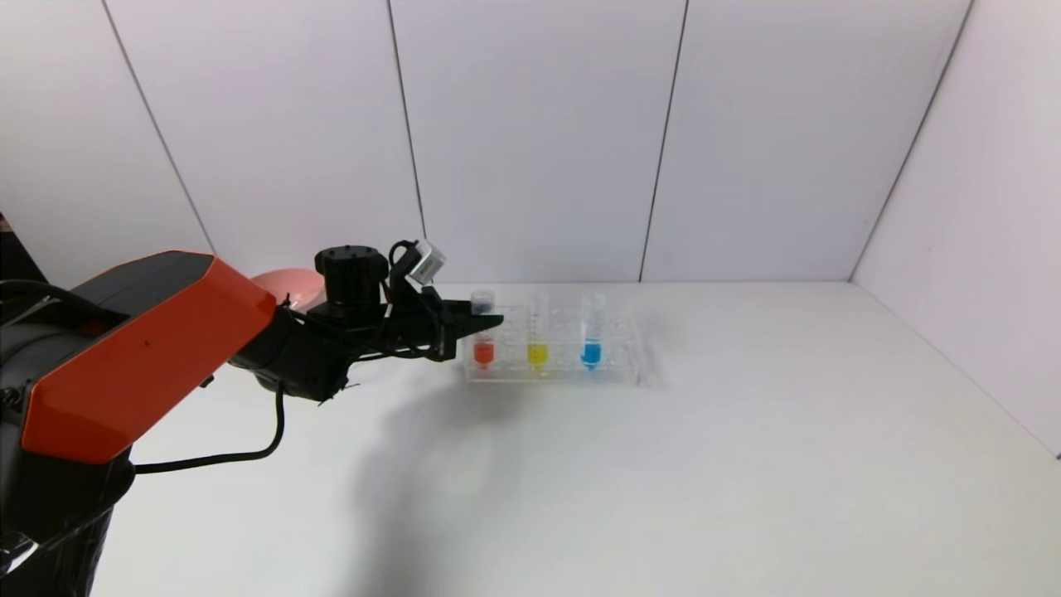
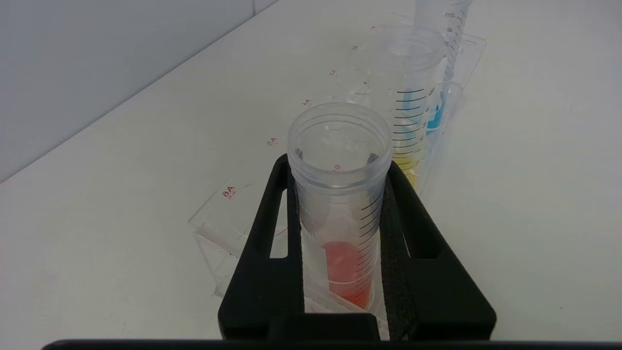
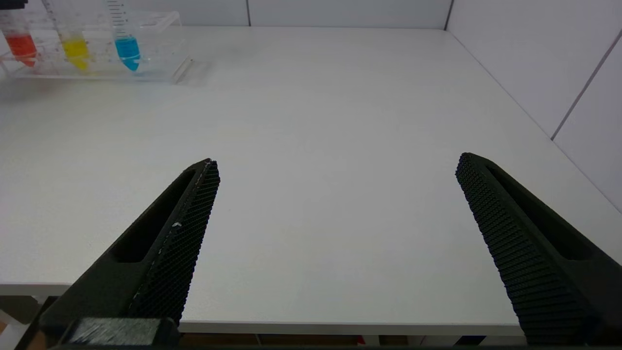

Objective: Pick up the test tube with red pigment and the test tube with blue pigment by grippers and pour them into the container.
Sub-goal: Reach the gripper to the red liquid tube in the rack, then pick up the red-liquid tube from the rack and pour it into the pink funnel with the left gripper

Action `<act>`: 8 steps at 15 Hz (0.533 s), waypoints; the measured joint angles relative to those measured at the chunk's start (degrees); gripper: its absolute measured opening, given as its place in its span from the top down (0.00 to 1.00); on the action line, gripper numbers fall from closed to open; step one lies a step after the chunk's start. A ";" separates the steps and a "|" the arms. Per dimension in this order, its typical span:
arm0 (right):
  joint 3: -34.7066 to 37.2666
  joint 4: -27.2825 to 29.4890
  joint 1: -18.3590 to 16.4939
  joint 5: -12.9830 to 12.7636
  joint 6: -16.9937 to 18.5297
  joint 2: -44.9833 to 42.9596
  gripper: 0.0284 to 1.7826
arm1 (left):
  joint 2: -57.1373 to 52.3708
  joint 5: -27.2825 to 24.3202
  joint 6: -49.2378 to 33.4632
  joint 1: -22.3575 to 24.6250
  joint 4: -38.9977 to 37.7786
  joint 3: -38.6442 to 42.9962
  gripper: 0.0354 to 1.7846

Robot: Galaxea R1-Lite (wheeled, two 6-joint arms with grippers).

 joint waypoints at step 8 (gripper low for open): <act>0.00 0.00 0.00 0.00 0.00 0.00 0.00 | -3.41 0.11 -0.04 0.00 1.71 0.24 0.76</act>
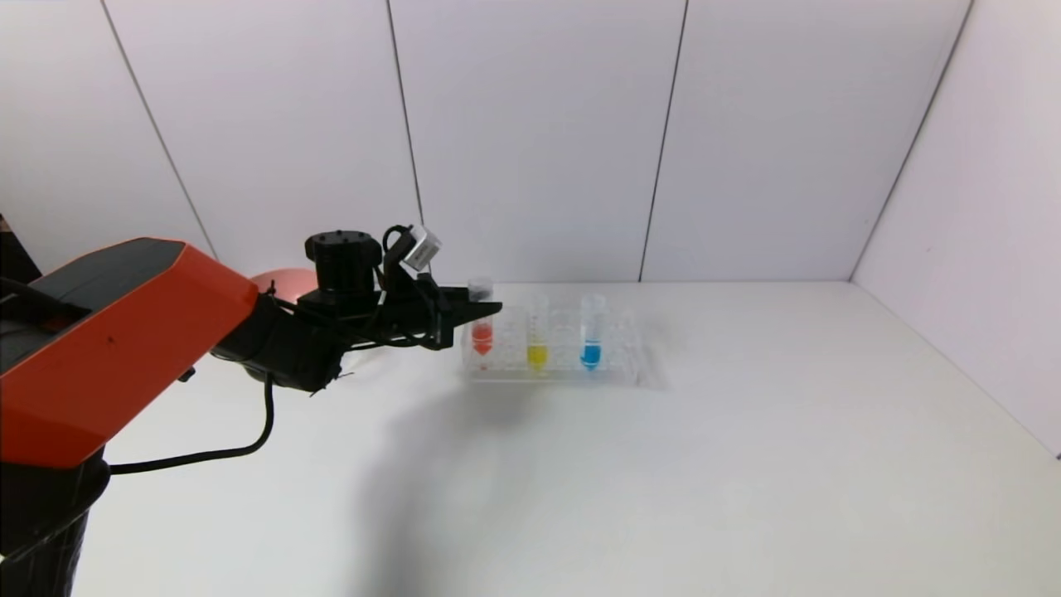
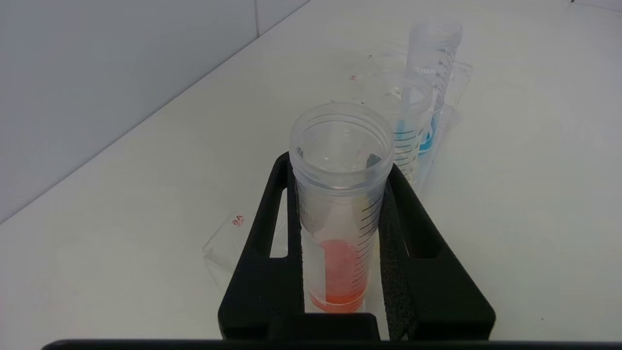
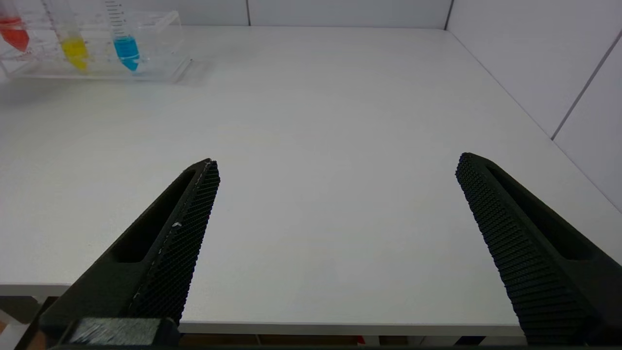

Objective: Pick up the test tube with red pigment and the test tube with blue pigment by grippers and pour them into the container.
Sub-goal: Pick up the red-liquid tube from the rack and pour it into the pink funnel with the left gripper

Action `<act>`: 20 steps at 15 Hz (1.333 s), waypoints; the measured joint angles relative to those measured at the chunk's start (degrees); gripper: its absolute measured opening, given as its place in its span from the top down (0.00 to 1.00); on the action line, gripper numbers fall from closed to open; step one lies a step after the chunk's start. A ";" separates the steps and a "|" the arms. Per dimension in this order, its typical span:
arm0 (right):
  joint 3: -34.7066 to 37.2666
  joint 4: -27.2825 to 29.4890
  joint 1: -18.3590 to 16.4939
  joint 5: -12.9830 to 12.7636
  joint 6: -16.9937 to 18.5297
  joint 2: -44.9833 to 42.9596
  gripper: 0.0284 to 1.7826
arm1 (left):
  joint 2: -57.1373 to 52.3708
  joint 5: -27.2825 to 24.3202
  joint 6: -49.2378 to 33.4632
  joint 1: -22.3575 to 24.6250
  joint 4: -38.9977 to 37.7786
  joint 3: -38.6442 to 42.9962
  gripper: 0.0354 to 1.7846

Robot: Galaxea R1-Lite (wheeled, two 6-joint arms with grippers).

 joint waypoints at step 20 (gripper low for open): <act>0.00 0.00 0.00 0.00 0.00 0.00 0.00 | -23.47 20.13 0.26 1.71 21.09 -0.57 0.76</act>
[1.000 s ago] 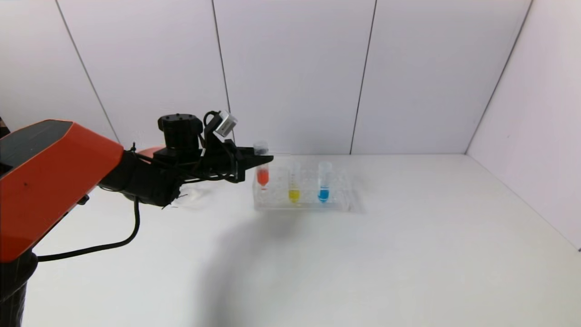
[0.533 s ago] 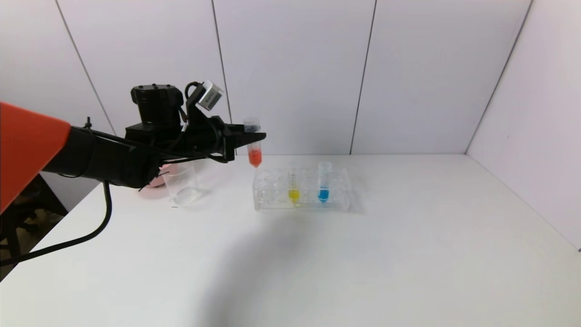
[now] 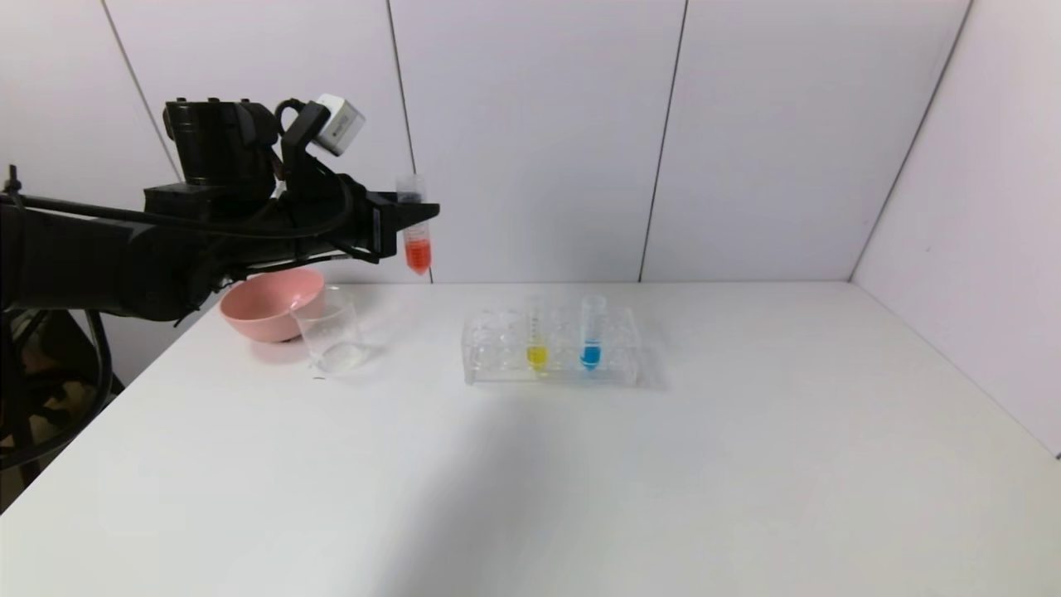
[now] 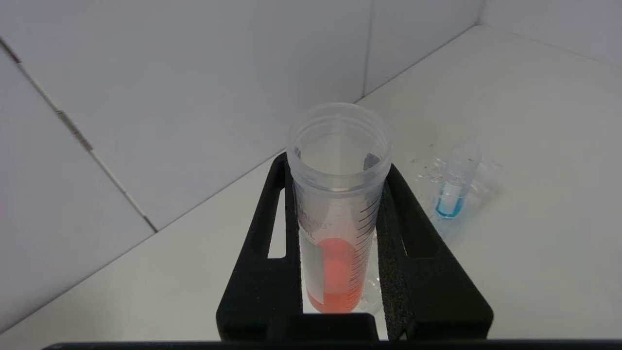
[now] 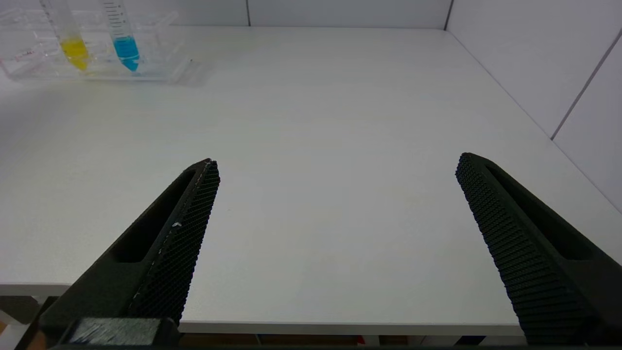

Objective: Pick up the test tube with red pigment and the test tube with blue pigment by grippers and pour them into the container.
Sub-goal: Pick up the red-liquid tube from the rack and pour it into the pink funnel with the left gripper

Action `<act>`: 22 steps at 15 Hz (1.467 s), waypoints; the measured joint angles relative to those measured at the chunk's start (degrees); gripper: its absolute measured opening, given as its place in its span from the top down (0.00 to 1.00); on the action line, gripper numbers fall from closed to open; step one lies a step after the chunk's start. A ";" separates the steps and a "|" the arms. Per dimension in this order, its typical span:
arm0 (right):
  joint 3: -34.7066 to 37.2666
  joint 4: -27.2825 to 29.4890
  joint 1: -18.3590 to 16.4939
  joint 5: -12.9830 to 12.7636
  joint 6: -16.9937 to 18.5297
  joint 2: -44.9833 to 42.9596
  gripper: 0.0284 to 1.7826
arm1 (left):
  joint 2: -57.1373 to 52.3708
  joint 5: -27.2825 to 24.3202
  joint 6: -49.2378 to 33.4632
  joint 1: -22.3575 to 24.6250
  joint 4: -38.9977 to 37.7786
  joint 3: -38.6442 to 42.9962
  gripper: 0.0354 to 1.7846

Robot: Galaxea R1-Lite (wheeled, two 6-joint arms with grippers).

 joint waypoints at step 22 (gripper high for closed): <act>0.00 -0.01 0.00 0.00 0.00 0.00 0.00 | -8.52 19.04 -6.01 15.95 1.07 7.83 0.76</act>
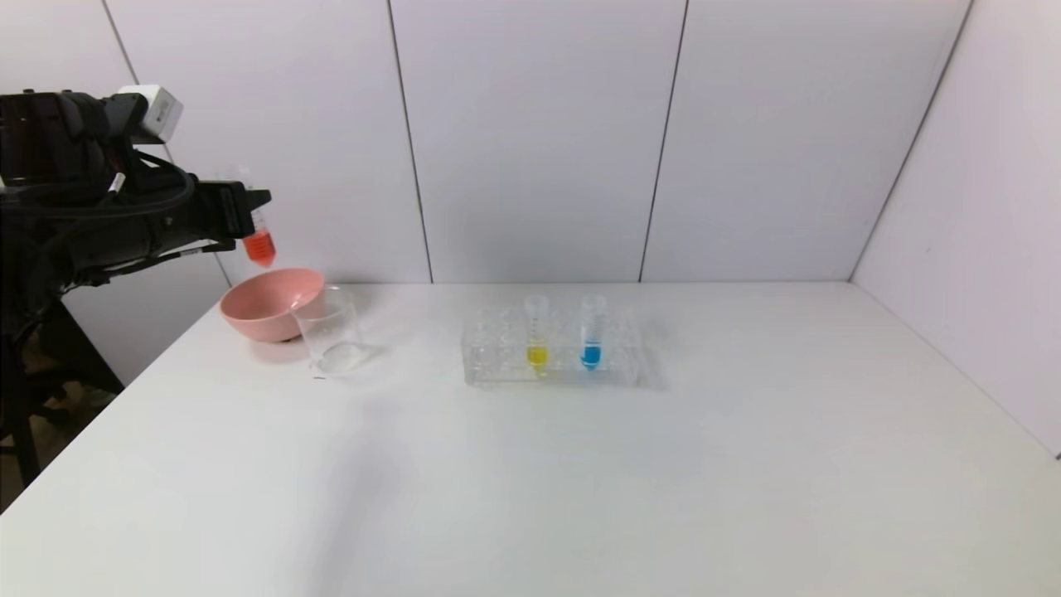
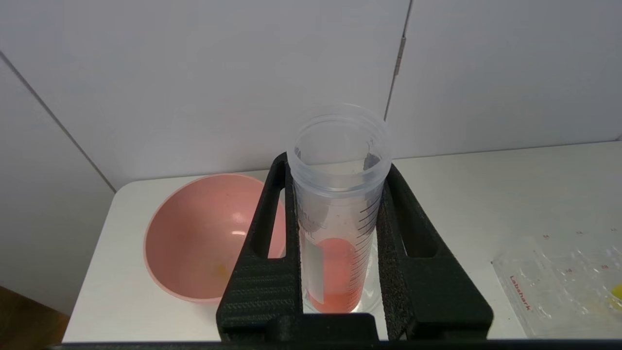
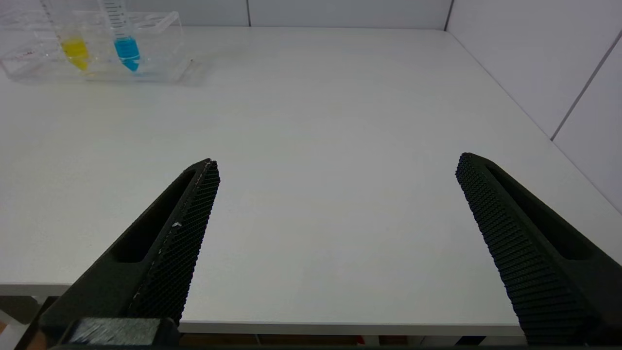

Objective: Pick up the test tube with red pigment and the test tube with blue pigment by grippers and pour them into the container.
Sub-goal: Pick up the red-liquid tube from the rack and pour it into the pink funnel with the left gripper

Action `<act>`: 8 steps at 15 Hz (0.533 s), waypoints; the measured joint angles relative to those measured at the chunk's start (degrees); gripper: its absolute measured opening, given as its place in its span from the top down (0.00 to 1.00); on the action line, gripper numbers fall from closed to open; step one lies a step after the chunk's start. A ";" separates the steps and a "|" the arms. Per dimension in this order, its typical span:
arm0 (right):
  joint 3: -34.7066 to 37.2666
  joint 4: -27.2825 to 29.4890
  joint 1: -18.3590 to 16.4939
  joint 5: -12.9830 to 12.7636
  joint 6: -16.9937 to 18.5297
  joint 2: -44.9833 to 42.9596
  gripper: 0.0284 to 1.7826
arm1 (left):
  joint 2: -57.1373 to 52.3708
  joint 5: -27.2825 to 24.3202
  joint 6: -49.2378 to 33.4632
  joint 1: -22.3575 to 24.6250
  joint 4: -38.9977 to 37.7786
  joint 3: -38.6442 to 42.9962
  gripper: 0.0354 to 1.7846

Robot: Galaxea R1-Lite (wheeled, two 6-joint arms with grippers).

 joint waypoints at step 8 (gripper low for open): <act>0.00 0.01 -0.02 0.00 0.00 0.00 0.00 | 0.98 -3.22 0.33 6.01 -0.05 -0.37 0.76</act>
